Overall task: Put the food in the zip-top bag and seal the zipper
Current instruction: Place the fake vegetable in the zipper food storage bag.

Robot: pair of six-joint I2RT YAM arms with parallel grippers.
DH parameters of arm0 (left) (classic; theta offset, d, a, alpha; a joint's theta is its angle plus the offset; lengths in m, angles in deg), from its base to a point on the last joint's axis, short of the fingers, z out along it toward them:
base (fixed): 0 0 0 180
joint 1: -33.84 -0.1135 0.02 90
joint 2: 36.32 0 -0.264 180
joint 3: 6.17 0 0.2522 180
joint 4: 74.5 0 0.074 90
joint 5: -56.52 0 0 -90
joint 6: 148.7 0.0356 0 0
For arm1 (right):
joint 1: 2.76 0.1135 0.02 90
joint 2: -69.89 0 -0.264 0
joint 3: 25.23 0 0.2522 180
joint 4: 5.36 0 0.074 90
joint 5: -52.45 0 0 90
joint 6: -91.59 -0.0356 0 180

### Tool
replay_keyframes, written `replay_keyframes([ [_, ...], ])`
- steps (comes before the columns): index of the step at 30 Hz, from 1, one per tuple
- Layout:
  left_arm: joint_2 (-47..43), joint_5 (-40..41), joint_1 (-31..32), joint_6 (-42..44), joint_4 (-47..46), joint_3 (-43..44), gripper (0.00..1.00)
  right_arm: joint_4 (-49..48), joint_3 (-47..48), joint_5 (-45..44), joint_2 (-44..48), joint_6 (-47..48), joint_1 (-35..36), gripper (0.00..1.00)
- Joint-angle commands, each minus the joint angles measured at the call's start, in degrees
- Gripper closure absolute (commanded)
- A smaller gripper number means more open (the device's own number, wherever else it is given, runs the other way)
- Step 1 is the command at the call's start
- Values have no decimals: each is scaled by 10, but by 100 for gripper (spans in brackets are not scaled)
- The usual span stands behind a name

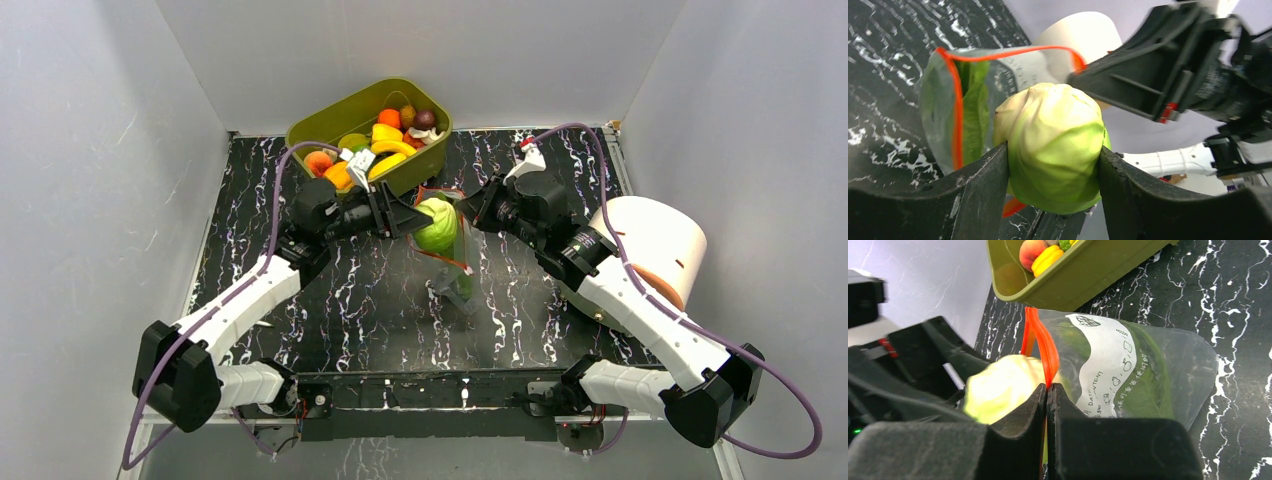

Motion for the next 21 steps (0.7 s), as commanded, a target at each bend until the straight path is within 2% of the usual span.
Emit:
replay_keyframes([
  [1, 13, 37, 13, 21, -11, -8, 61, -63, 22, 21, 15, -17, -3, 100],
  [12, 39, 119, 38, 106, 94, 25, 61, -92, 13, 68, 18, -27, -3, 100],
  [14, 36, 125, 41, 103, 90, 26, 54, -92, 14, 68, 18, -29, -3, 100],
  [18, 35, 112, 43, 83, 92, 42, 29, -88, 14, 62, 15, -26, -3, 100],
  [21, 34, 107, 43, 95, 131, 68, 20, -84, 12, 48, 18, -25, -3, 100],
])
